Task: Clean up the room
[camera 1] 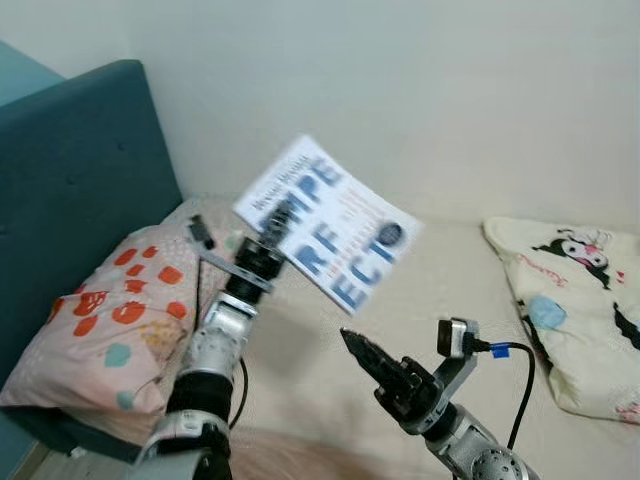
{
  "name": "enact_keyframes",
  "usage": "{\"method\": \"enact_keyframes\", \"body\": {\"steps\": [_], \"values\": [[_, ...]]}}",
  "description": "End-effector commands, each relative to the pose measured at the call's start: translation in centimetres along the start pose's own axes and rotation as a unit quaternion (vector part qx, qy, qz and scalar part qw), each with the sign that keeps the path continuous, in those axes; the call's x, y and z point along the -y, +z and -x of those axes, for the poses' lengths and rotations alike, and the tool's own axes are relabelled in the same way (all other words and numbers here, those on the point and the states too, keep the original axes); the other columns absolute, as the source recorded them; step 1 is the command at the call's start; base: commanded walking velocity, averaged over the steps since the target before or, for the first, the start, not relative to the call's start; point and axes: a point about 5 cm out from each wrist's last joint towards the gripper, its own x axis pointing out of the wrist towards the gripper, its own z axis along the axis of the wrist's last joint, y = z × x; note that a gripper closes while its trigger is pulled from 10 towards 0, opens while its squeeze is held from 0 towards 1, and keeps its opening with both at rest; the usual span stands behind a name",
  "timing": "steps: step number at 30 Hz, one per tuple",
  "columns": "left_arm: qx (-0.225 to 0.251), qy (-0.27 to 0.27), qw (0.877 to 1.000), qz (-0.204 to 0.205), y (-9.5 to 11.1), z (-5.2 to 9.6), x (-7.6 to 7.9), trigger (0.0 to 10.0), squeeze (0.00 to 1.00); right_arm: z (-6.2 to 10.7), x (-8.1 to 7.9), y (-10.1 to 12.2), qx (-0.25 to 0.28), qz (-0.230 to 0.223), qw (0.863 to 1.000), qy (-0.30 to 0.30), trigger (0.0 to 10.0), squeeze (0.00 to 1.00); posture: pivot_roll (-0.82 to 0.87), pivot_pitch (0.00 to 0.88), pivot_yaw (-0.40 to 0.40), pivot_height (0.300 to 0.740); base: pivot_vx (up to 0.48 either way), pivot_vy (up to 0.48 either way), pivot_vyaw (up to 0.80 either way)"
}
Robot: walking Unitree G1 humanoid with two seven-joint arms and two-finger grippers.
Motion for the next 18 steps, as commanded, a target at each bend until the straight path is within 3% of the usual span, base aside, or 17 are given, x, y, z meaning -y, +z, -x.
{"method": "enact_keyframes", "body": {"steps": [1, 5, 9, 15, 16, 18], "values": [[0.000, -0.035, 0.999, -0.011, 0.4, -0.2, 0.8, 0.0, 0.00, -0.6, -0.3, 0.5, 0.011, 0.003, 1.000, 0.011, 10.0, 0.00, -0.01, 0.028, 0.001, 0.721, 0.000, 0.000, 0.00], [-0.035, -0.077, 0.996, -0.022, -0.3, -0.5, 2.1, 0.0, 0.00, -1.7, -0.4, 1.5, 0.029, 0.016, 0.999, 0.017, 10.0, 0.00, 0.00, 0.030, 0.008, 0.721, 0.000, 0.000, 0.00], [-0.044, -0.088, 0.995, -0.026, -0.3, -0.5, 2.4, 0.0, 0.00, -1.5, 0.2, 2.4, 0.051, 0.025, 0.998, -0.006, 10.0, 0.00, 0.01, 0.028, 0.010, 0.721, 0.000, 0.000, 0.00], [-0.056, -0.092, 0.994, -0.031, -0.3, -0.2, 2.7, 0.0, 0.00, -1.4, -0.3, 3.8, 0.082, 0.046, 0.996, 0.001, 10.0, 0.00, 0.00, 0.024, 0.016, 0.721, 0.000, 0.000, 0.00], [-0.055, -0.089, 0.994, -0.030, -0.2, -0.1, 2.6, 0.0, 0.00, -1.4, -0.3, 4.2, 0.090, 0.053, 0.994, 0.000, 4.0, 0.00, 0.01, 0.022, 0.014, 0.721, 0.000, 0.000, 0.00], [-0.054, -0.087, 0.994, -0.030, -0.1, 0.0, 2.5, 0.0, 0.00, -1.3, -0.3, 4.4, 0.096, 0.058, 0.994, -0.002, 4.0, 0.00, 0.01, 0.022, 0.015, 0.721, 0.000, 0.000, 0.00]]}}
